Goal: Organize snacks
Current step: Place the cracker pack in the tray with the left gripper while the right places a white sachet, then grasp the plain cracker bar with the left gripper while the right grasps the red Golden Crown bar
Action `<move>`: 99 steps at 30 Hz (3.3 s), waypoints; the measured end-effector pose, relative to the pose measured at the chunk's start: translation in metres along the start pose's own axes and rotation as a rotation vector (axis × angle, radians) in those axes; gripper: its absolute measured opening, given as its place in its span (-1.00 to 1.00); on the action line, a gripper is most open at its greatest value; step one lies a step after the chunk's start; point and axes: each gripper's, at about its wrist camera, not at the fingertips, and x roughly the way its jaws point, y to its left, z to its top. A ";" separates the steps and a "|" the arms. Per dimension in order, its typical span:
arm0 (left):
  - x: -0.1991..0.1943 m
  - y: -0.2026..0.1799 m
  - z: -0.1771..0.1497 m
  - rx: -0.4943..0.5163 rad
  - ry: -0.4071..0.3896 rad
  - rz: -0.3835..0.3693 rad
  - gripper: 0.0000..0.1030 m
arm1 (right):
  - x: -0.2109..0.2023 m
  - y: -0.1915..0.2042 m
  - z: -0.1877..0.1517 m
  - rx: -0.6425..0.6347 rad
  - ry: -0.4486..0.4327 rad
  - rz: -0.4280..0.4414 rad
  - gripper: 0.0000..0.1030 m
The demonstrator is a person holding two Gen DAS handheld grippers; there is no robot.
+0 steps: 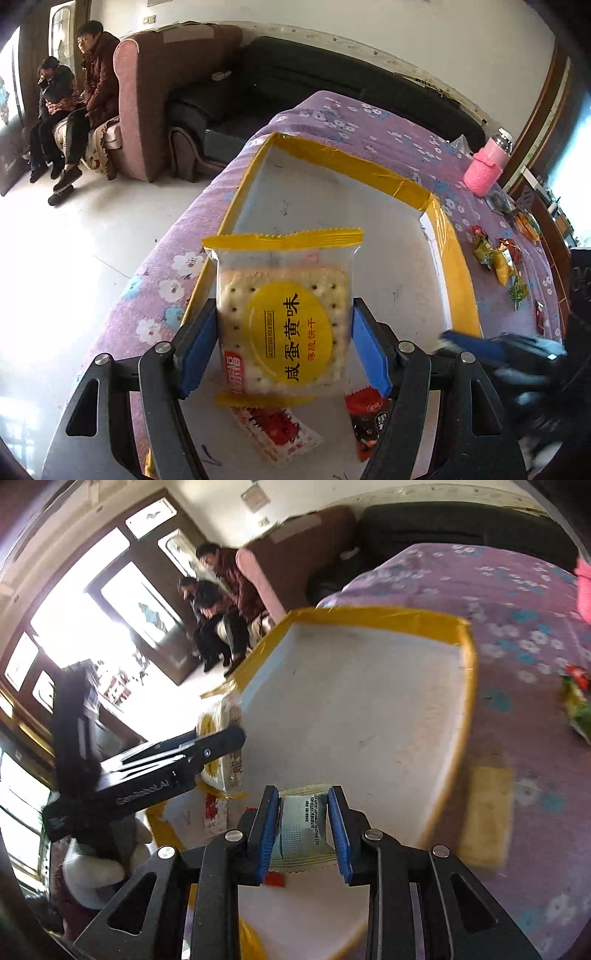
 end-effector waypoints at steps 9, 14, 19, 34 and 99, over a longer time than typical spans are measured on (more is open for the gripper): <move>-0.004 0.009 0.002 -0.039 0.011 -0.050 0.36 | 0.016 0.003 0.007 -0.022 0.012 -0.006 -0.37; -0.028 0.010 0.005 -0.064 -0.043 -0.030 0.36 | 0.000 0.003 0.003 -0.020 -0.030 -0.003 -0.28; -0.054 0.001 0.001 -0.088 -0.087 -0.068 0.41 | -0.038 -0.003 -0.012 -0.047 -0.085 -0.031 -0.14; -0.067 -0.131 -0.022 0.103 -0.024 -0.218 0.42 | -0.153 -0.128 -0.053 0.154 -0.253 -0.136 -0.05; 0.069 -0.261 -0.053 0.403 0.191 0.006 0.66 | -0.252 -0.327 -0.107 0.547 -0.497 -0.315 0.17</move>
